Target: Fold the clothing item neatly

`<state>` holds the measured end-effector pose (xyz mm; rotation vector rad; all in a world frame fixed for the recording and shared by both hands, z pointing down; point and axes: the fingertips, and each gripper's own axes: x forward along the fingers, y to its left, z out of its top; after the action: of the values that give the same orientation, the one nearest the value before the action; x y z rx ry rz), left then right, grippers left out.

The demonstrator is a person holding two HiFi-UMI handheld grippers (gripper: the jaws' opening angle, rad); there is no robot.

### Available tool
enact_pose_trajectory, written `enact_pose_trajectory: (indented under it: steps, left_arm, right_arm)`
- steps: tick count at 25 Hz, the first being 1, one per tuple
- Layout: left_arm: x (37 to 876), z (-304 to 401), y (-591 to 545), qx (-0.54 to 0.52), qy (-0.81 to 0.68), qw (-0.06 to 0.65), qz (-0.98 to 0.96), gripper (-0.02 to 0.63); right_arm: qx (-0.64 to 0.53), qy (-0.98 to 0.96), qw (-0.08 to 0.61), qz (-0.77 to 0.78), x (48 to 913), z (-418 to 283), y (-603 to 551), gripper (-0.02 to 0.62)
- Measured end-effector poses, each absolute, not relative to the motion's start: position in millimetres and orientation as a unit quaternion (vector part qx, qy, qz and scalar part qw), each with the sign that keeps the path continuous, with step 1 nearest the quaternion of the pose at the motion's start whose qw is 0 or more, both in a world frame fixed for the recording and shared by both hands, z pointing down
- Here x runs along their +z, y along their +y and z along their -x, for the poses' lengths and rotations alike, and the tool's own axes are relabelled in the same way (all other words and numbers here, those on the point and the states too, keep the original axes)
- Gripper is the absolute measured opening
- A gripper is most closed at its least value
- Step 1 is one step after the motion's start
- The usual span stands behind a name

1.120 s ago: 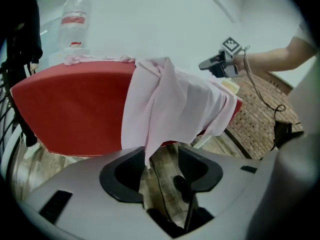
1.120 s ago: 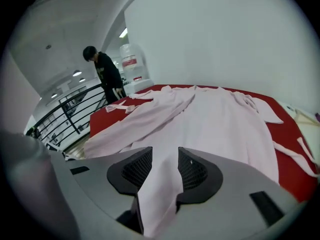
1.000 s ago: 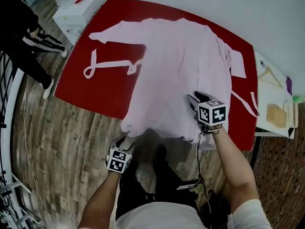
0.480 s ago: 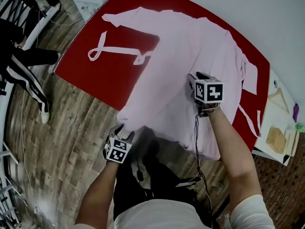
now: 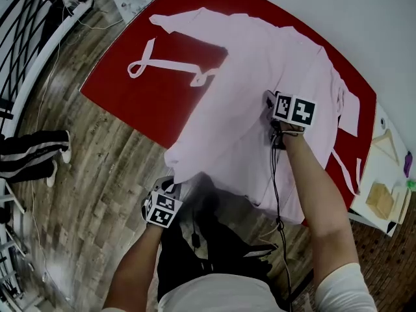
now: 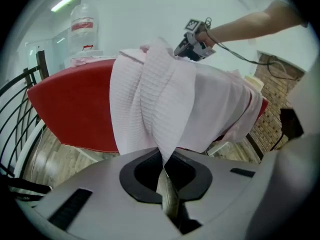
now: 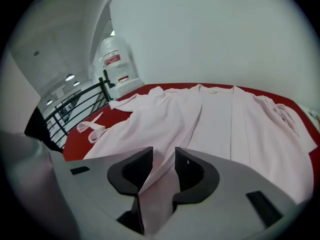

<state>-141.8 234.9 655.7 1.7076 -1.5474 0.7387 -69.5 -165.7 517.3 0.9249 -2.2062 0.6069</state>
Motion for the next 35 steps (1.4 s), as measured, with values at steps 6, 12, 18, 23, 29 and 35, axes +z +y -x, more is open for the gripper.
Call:
enact_pose_trajectory:
  steps: [6, 12, 18, 23, 29, 35]
  left_arm:
    - [642, 131, 240, 0.272, -0.600, 0.348, -0.667, 0.011]
    - [623, 128, 241, 0.263, -0.602, 0.332, -0.677, 0.011]
    - [591, 108, 248, 0.277, -0.580, 0.292, -0.708, 0.011]
    - [561, 63, 252, 0.278, -0.539, 0.264, -0.750, 0.011]
    - [535, 2, 249, 0.274, -0.476, 0.256, -0.795, 0.011]
    - [521, -45, 245, 0.268, -0.425, 0.258, -0.825, 0.010]
  right_arm:
    - [0.230, -0.836, 0.347, -0.357, 519, 61, -169, 0.026]
    - [0.213, -0.844, 0.351, -0.345, 511, 51, -170, 0.020]
    - [0.192, -0.854, 0.346, -0.337, 490, 38, -180, 0.020]
    - [0.180, -0.859, 0.341, -0.336, 472, 26, -189, 0.020]
    - [0.176, -0.857, 0.339, -0.345, 463, 15, -200, 0.020]
    - [0.174, -0.854, 0.343, -0.351, 464, 6, -206, 0.020]
